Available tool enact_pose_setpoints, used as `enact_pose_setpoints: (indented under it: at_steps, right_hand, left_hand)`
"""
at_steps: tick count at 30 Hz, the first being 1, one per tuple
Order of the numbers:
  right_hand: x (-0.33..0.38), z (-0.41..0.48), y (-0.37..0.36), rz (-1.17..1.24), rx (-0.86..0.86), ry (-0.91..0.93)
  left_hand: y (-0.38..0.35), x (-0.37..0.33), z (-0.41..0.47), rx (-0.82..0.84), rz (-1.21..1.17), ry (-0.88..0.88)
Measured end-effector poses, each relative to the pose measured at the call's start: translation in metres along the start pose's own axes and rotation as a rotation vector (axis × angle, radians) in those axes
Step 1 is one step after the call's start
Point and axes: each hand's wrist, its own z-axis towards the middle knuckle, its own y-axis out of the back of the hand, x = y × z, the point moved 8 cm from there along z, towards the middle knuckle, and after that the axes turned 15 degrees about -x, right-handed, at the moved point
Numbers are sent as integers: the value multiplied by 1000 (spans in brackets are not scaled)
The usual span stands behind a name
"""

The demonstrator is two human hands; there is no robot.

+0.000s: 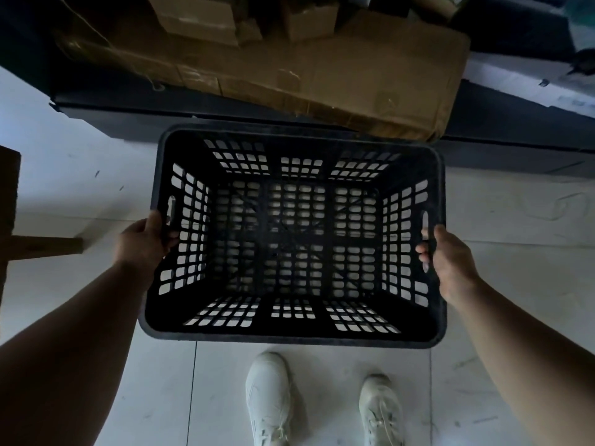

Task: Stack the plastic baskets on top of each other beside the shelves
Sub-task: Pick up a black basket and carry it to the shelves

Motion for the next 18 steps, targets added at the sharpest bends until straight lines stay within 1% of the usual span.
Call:
enact_pose_setpoints:
  at_steps: [5, 8, 9, 12, 14, 18]
  right_hand:
    - [-1, 4, -1, -31, 5, 29]
    - [3, 2, 1, -103, -21, 74]
    - [7, 0, 4, -162, -46, 127]
    - [27, -14, 10, -412, -101, 387]
    - [44, -31, 12, -470, -83, 532]
    - [87, -76, 19, -523, -19, 708]
  left_hand:
    - [-4, 3, -1, -21, 72, -26]
    - [-5, -4, -2, 22, 274, -123]
    - [-4, -7, -4, 18, 349, -137]
    - [6, -20, -15, -73, 523, -156]
    - [15, -34, -29, -116, 601, -181]
    - [20, -73, -69, -74, 680, -400]
